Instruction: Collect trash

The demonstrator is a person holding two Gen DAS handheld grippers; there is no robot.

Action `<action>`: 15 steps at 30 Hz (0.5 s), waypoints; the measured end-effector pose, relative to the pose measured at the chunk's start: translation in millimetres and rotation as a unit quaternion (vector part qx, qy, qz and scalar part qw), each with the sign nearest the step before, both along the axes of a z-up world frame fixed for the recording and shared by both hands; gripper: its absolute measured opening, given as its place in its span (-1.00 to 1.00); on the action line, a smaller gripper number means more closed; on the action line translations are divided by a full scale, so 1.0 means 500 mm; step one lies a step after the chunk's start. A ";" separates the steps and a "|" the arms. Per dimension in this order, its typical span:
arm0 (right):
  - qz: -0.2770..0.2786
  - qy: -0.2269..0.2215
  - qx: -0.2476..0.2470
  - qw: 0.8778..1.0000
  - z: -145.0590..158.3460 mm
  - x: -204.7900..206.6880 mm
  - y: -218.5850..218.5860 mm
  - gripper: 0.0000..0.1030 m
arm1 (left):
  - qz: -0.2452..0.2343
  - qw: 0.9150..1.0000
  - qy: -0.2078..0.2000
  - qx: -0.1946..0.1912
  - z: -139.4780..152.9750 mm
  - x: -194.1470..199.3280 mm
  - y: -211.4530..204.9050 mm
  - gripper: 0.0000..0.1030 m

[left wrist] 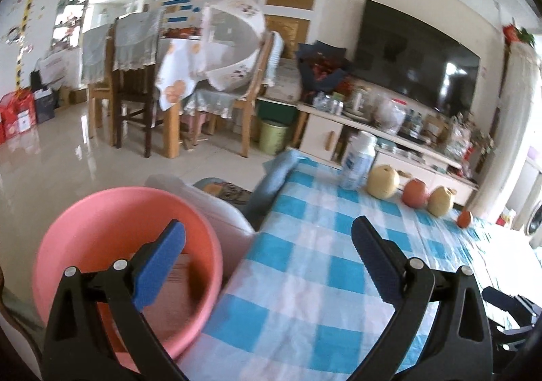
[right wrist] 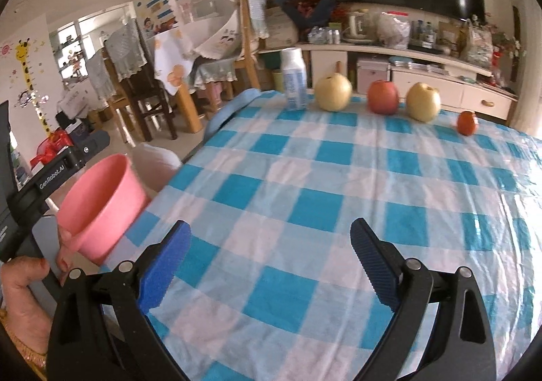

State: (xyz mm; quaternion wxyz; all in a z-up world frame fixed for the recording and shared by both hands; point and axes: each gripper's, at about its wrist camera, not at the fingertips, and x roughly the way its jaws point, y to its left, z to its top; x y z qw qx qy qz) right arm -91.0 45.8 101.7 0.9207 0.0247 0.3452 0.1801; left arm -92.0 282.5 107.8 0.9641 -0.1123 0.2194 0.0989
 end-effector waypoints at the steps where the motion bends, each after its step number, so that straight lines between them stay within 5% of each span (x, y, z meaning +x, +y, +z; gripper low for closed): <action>1: -0.003 -0.002 0.001 1.000 0.001 -0.001 -0.008 0.82 | -0.006 1.000 0.002 0.004 0.000 0.004 -0.016 0.92; 15: -0.060 -0.016 -0.010 0.998 -0.020 0.003 -0.122 0.82 | -0.069 0.997 0.025 -0.014 -0.015 0.038 -0.166 0.92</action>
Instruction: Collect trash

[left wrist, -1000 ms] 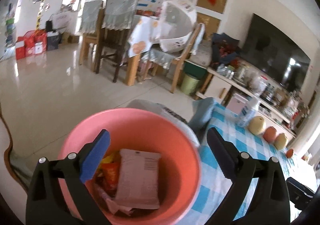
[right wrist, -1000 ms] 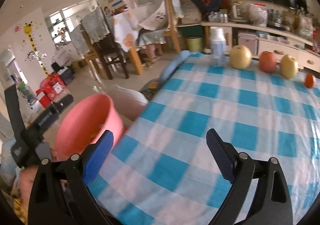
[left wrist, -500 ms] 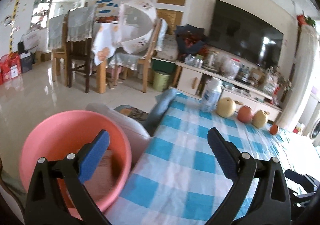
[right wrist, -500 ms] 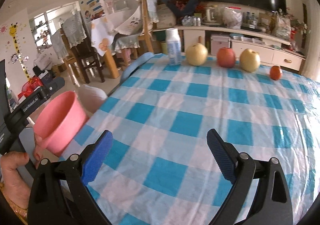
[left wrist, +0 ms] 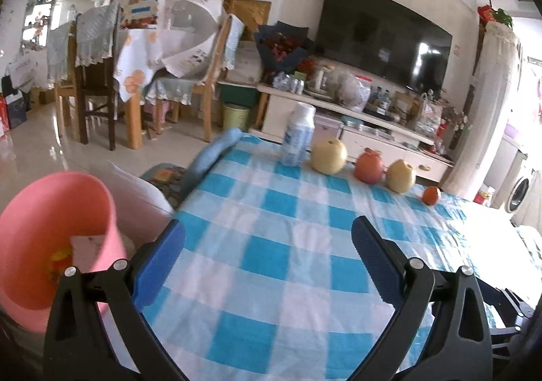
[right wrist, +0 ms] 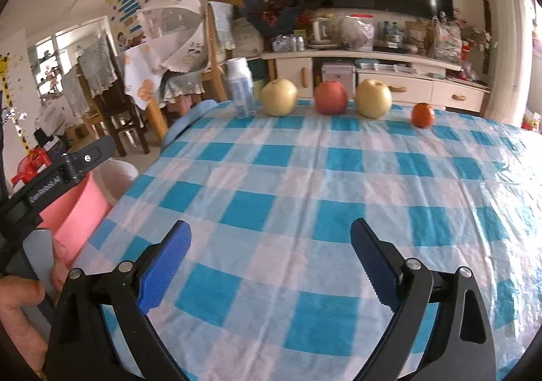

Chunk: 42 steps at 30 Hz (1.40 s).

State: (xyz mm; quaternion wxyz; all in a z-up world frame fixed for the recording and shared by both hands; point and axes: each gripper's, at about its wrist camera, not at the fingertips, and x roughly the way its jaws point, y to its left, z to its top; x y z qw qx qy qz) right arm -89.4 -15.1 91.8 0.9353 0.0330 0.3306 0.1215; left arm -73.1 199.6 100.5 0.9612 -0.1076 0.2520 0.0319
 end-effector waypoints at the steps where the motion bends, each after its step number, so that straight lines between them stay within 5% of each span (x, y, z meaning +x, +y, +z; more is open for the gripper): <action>1: -0.003 -0.003 -0.002 1.000 -0.001 0.000 -0.009 0.82 | -0.006 1.000 0.005 -0.002 -0.002 0.004 -0.009 0.92; 11: -0.050 -0.046 -0.022 0.997 0.018 -0.004 -0.097 0.90 | -0.048 0.998 0.039 0.003 -0.015 0.027 -0.109 0.92; 31: -0.127 -0.079 -0.035 0.988 0.032 -0.012 -0.236 0.90 | -0.088 0.995 0.026 0.041 -0.011 0.045 -0.264 0.92; 42: -0.150 -0.113 -0.058 0.981 0.054 -0.021 -0.276 0.90 | -0.110 0.985 0.000 0.129 -0.007 0.037 -0.348 0.92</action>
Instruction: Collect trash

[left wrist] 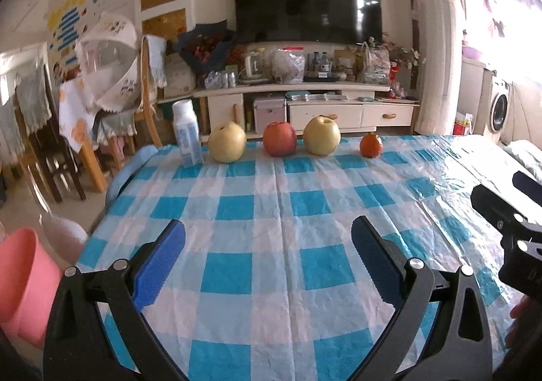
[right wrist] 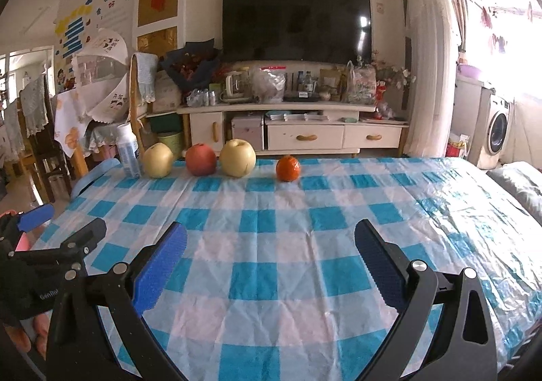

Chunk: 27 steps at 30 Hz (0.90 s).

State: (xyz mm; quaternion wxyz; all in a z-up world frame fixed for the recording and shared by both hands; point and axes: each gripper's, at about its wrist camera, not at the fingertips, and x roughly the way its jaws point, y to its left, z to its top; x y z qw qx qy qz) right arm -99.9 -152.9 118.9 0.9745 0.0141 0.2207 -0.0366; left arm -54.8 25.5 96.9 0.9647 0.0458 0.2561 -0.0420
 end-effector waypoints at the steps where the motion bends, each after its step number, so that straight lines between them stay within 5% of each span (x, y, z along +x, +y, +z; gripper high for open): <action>1: -0.001 -0.001 -0.001 1.000 0.000 0.000 -0.001 0.90 | -0.002 1.000 -0.001 0.005 0.000 0.000 -0.005 0.92; 27: -0.012 -0.026 0.012 1.000 0.025 -0.007 -0.030 0.90 | 0.002 1.000 0.003 -0.008 -0.001 0.023 -0.021 0.92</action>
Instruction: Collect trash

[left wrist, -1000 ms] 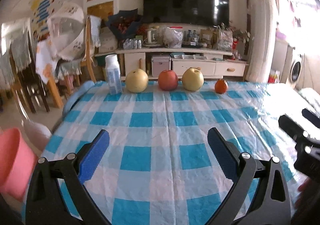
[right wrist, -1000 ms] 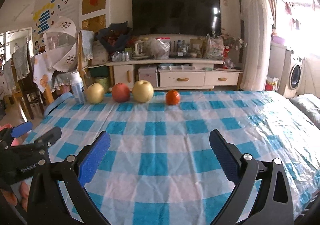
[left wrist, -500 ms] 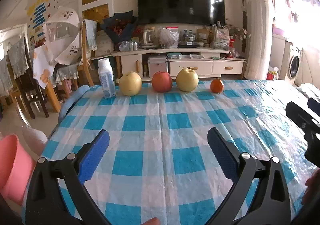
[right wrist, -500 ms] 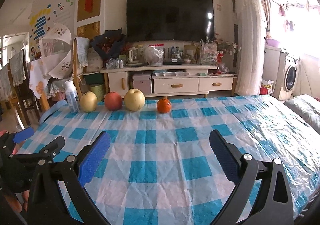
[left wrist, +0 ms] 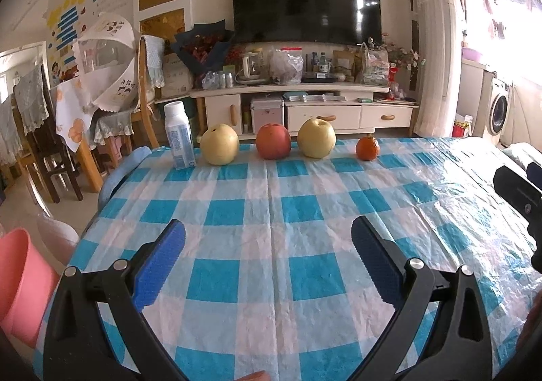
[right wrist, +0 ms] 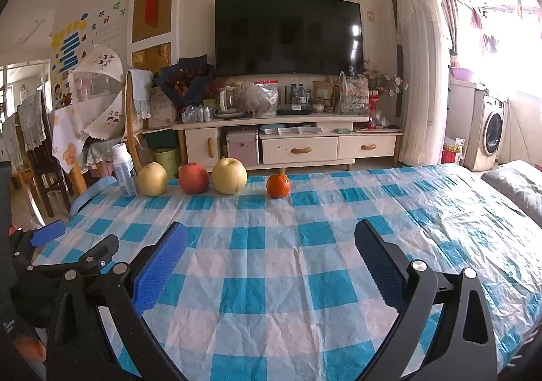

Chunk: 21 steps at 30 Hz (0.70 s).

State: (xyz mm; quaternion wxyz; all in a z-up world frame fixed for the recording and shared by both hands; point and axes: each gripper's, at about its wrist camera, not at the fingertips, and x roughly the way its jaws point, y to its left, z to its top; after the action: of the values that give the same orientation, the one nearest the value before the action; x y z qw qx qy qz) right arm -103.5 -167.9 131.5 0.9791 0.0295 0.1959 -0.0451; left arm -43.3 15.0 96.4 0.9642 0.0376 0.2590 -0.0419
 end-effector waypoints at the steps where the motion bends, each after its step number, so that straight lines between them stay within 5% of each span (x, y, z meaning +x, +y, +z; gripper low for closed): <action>1: 0.000 0.000 -0.002 1.000 -0.001 0.001 -0.001 0.90 | 0.000 1.000 0.000 0.000 0.000 0.000 0.000 0.92; 21: 0.005 0.005 0.001 1.000 0.000 -0.009 0.009 0.90 | -0.007 1.000 -0.001 0.005 -0.005 -0.004 -0.007 0.92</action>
State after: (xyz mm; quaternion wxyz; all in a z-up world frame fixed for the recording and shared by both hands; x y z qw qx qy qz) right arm -107.8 -163.4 131.4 0.9783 0.0293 0.2010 -0.0397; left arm -45.3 11.6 93.7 0.9638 0.0448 0.2585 -0.0474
